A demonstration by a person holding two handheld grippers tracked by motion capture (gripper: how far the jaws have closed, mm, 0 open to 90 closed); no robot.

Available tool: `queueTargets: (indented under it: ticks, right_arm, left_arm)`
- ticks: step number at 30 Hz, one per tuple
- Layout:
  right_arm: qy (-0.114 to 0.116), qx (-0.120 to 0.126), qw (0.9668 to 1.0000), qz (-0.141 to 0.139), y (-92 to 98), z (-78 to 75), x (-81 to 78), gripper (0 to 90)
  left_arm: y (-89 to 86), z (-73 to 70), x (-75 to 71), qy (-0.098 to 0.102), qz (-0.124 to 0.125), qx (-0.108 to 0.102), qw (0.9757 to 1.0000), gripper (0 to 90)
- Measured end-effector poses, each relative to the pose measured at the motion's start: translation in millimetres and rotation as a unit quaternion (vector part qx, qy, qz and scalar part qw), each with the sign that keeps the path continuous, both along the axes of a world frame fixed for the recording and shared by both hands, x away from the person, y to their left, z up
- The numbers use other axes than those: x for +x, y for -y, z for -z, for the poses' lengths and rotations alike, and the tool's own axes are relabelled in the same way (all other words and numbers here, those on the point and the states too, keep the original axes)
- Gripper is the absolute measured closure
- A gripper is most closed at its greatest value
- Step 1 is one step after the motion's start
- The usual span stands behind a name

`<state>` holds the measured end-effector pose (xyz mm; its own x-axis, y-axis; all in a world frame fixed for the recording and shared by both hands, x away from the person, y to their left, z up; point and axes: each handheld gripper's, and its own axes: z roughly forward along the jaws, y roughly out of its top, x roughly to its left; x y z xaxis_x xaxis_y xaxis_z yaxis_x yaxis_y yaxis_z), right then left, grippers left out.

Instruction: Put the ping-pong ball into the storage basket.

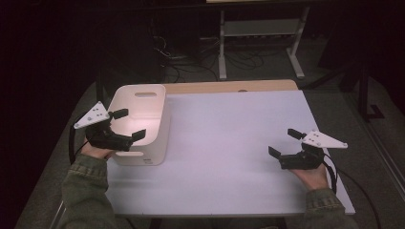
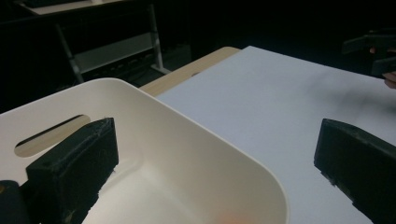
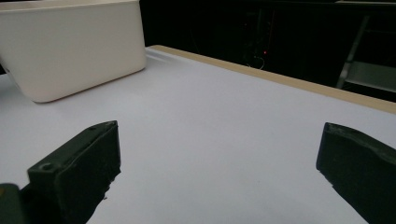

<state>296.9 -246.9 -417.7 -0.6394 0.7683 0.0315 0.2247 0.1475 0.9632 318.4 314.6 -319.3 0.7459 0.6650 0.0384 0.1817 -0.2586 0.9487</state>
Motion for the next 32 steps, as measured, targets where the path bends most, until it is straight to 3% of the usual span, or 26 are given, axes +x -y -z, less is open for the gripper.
queueTargets:
  ticks: [12,15,17,20,25,32]
  right_arm:
    - [0.001,-0.001,1.0,0.0,-0.2,0.2,-0.4,0.0]
    - [0.001,-0.002,1.0,0.0,-0.3,0.3,-0.5,0.0]
    - [0.001,-0.002,1.0,0.0,-0.3,0.4,-0.5,0.0]
    - [0.0,-0.002,1.0,0.001,-0.6,0.8,-0.1,0.0]
    - [0.0,-0.004,1.0,0.0,-1.3,0.4,-0.8,0.0]
    - [-0.002,-0.005,1.0,-0.003,-1.6,1.8,0.0,0.0]
  left_arm:
    - [-2.1,13.8,-4.2,0.005,-0.022,-0.022,0.9995,0.0]
    - [-1.3,13.9,-8.7,0.019,-0.05,-0.027,0.9982,0.0]
    - [1.2,11.3,-14.4,0.029,-0.042,-0.03,0.9982,0.0]
    - [6.2,8.9,-18.7,0.039,-0.042,-0.009,0.9983,0.0]
    - [6.9,7.9,-20.4,0.041,-0.035,-0.014,0.9984,0.0]
    - [2.0,11.9,-21.2,0.037,-0.046,-0.017,0.9981,0.0]
